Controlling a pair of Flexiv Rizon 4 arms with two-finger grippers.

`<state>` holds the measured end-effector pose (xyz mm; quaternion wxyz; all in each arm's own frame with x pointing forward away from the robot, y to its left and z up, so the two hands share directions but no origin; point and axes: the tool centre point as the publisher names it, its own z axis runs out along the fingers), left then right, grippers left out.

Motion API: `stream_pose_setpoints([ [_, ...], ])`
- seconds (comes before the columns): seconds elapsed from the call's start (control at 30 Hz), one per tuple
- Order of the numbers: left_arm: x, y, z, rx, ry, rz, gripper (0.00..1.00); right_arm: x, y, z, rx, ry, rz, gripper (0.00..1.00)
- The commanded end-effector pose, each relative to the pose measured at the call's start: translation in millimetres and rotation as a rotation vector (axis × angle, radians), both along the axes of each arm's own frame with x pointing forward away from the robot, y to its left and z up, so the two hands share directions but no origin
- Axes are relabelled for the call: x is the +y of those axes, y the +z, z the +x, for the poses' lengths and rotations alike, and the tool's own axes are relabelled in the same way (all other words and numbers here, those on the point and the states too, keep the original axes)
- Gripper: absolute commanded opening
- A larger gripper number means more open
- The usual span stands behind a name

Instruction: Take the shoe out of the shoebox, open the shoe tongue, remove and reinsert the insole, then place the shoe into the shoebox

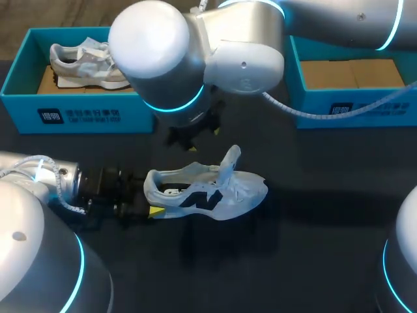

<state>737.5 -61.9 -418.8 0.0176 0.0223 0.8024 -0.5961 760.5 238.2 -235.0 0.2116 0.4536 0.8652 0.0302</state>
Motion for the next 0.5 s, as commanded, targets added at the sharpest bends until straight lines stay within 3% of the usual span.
stream_pose_setpoints([
  [0.03,2.8,-3.4,-0.9,-0.001,0.001,0.001,0.0,11.2,0.5,-6.4,0.001,0.568,-0.025,0.0],
  [0.5,2.8,-3.4,-0.9,-0.001,0.001,0.001,0.0,11.2,0.5,-6.4,0.001,0.568,-0.025,0.0],
])
